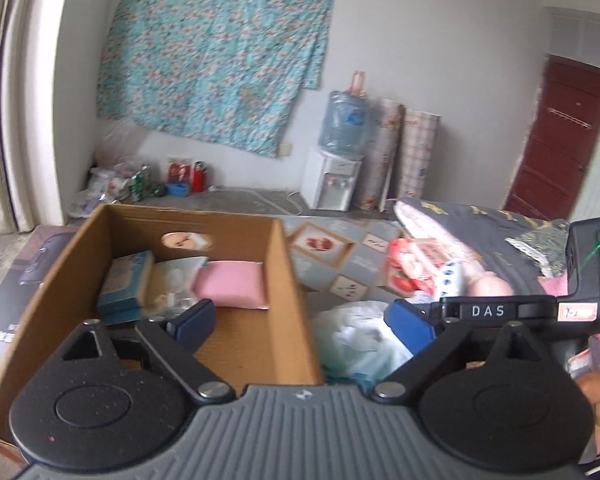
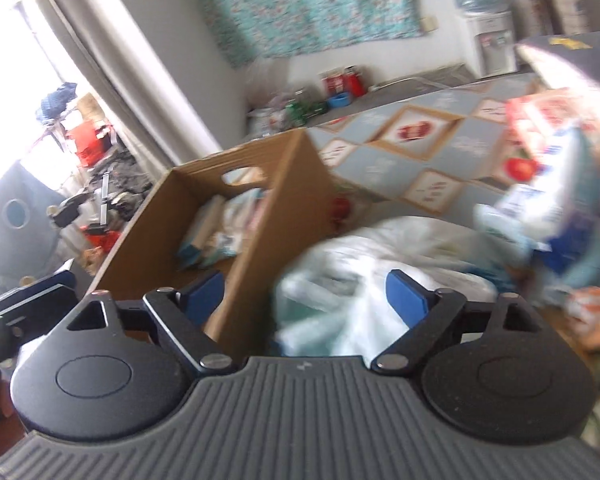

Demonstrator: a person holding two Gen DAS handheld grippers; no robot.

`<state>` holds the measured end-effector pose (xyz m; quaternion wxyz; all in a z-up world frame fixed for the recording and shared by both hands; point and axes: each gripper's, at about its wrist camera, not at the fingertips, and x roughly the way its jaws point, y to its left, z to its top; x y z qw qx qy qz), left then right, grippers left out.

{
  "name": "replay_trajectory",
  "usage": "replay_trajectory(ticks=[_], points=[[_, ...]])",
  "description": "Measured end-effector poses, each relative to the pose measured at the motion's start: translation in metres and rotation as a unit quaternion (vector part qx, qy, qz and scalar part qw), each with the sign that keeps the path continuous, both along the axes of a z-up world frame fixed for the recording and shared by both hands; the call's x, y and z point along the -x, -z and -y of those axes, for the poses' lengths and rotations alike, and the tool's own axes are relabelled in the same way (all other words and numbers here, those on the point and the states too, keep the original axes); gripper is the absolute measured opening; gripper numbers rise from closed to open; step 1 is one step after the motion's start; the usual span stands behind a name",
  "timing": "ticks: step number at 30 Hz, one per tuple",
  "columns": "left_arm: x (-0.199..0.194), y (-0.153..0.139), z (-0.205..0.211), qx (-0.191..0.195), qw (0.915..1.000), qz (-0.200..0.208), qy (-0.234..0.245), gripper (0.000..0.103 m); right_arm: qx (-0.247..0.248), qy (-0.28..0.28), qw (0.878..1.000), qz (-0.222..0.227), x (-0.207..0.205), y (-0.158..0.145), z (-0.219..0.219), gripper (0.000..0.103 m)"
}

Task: Organize soft objects
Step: 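Move the right gripper back to the blue-white wet wipes pack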

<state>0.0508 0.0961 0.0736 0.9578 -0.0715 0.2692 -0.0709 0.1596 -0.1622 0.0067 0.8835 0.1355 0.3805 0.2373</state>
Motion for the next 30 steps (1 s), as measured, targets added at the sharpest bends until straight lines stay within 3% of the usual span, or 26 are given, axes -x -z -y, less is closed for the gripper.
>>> replay_trajectory(ticks=[2, 7, 12, 14, 19, 25, 30], points=[[0.003, 0.004, 0.016, 0.0, 0.9998, 0.006, 0.017, 0.097, 0.016, 0.024, 0.999, 0.016, 0.015, 0.001, 0.021, 0.102], [-0.004, 0.016, 0.048, 0.01, 0.9975, -0.007, 0.069, 0.097, 0.069, 0.081, 0.993, 0.053, 0.043, 0.0, 0.065, 0.102], [-0.014, 0.021, 0.071, 0.01, 0.9962, -0.012, 0.086, 0.097, 0.108, 0.127, 0.984, 0.063, 0.055, 0.001, 0.101, 0.102], [-0.02, 0.021, 0.08, 0.006, 0.996, -0.008, 0.089, 0.097, 0.099, 0.138, 0.983, 0.065, 0.055, 0.005, 0.115, 0.102], [-0.042, 0.016, 0.1, -0.012, 0.9957, 0.007, 0.092, 0.097, 0.011, 0.146, 0.988, 0.053, 0.043, 0.02, 0.145, 0.102], [-0.085, 0.009, 0.129, -0.044, 0.994, 0.015, 0.099, 0.097, 0.017, 0.137, 0.989, 0.055, 0.012, 0.039, 0.144, 0.101], [-0.13, 0.018, 0.153, -0.048, 0.9914, -0.017, 0.12, 0.096, 0.006, 0.138, 0.99, 0.027, -0.021, 0.061, 0.146, 0.092]])
